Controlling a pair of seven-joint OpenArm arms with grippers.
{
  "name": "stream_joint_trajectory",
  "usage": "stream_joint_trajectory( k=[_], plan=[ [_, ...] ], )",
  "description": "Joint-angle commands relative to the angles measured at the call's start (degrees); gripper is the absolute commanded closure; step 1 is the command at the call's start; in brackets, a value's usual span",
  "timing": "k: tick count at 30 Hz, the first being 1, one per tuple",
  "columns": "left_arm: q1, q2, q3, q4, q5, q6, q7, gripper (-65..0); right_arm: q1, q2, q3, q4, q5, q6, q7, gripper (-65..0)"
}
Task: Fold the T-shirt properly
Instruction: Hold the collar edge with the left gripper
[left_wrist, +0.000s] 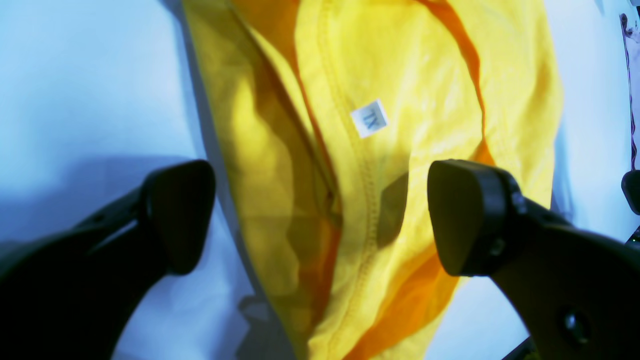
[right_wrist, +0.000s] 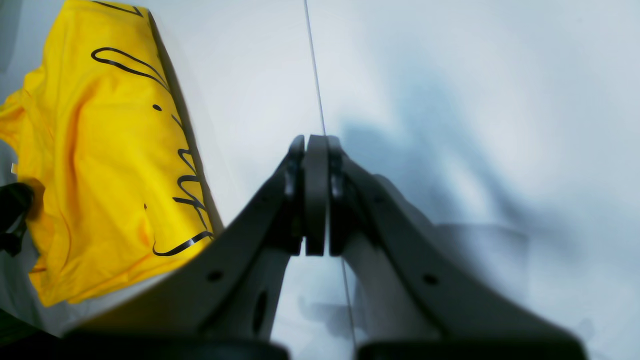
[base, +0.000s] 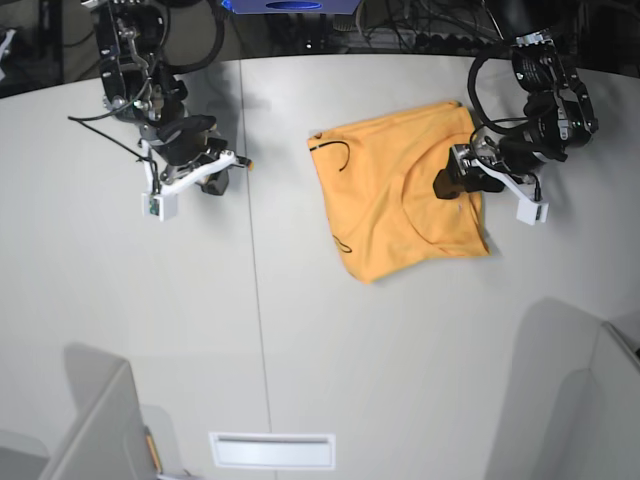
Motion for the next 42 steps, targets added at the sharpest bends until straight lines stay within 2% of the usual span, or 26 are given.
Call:
stream_joint_trajectory(
  k=[1,18,24,35,36,39,42],
  plan=[
    [0.0,-0.5,0.0,0.4,0.2,0.1,0.6,-65.0,0.4,0.2,0.1,0.8,0.0,0.7,1.2,0.0],
    [-0.1,-0.5,0.0,0.4,0.3,0.2,0.6,-65.0,0.8,0.2,0.1,0.8,0.0,0.7,1.3,0.0],
    [-0.1,-0.5,0.0,0.4,0.3,3.7,0.6,-65.0,1.1,0.2,0.1,0.8,0.0,0.7,1.3,0.0],
    [-0.1,-0.5,0.1,0.4,0.3,3.9,0.6,-65.0,1.1,0.2,0.1,0.8,0.0,0.7,1.3,0.0],
    [-0.1,-0.5,0.1,0.4,0.3,4.2,0.6,-62.9,1.1,0.2,0.1,0.8,0.0,0.7,1.3,0.0],
    [-0.1,-0.5,0.1,0.4,0.3,4.9,0.6,-45.3,1.1,0.2,0.1,0.7,0.0,0.7,1.3,0.0],
    [-0.1,-0.5,0.1,0.4,0.3,4.9,0.6,-32.4,1.1,0.2,0.1,0.7,0.0,0.7,1.3,0.0]
  ],
)
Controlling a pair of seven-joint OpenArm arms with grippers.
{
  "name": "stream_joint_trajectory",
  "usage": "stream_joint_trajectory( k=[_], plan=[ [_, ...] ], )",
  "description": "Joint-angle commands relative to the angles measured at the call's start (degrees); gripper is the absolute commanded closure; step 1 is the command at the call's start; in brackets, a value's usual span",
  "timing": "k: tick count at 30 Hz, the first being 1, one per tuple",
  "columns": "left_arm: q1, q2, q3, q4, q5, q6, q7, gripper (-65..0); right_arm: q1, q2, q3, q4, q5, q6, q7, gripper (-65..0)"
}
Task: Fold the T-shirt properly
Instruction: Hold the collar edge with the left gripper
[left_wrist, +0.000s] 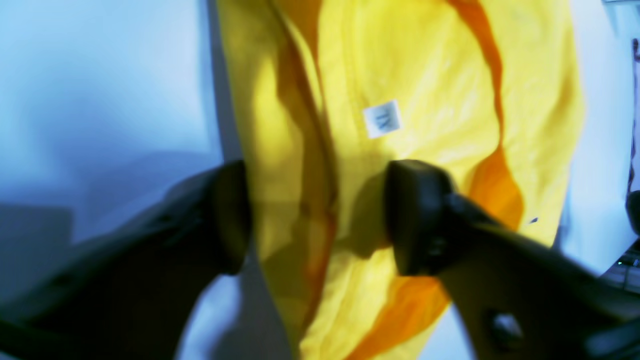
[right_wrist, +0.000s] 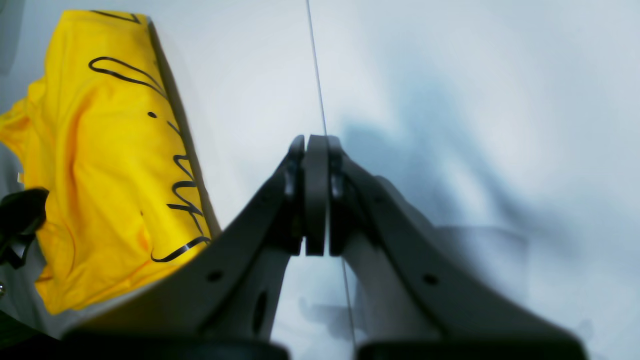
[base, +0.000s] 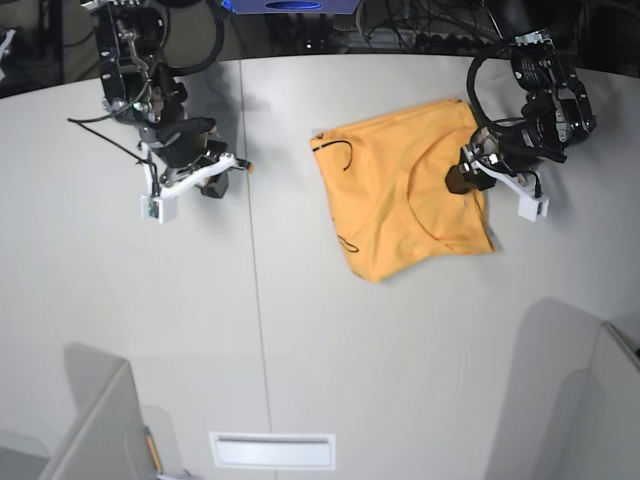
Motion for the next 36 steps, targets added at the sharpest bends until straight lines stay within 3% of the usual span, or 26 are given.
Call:
stream_joint_trajectory(
  k=[1,6,11,12,14,19,36],
  plan=[
    [-0.3,-0.6,0.0,0.6,-0.4,0.2,-0.3,-29.8,0.6,0.2,0.1,0.7,0.0,0.7,1.3,0.0],
    [-0.3,-0.6,0.0,0.5,-0.4,0.2,-0.3,-18.8,0.6,0.2,0.1,0.7,0.0,0.7,1.3,0.0],
    [-0.1,-0.6,0.0,0.5,-0.4,0.2,-0.2,-1.0,0.3,0.2,0.1,0.7,0.0,0.7,1.3,0.0],
    [-0.1,-0.6,0.0,0.5,-0.4,0.2,-0.2,0.0,0.3,0.2,0.1,0.7,0.0,0.7,1.3,0.0],
    [0.0,-0.6,0.0,0.5,-0.4,0.2,-0.2,0.0,0.3,0.2,0.1,0.7,0.0,0.7,1.3,0.0],
    [0.3,-0.7,0.0,0.6,-0.4,4.4,-0.2,0.0,0.3,0.2,0.1,0.7,0.0,0.7,1.1,0.0],
    [-1.7,-1.0,0.6,0.6,-0.4,4.5,0.2,0.0,0.3,0.2,0.4,-0.8,0.0,0.7,1.0,0.0]
  ],
)
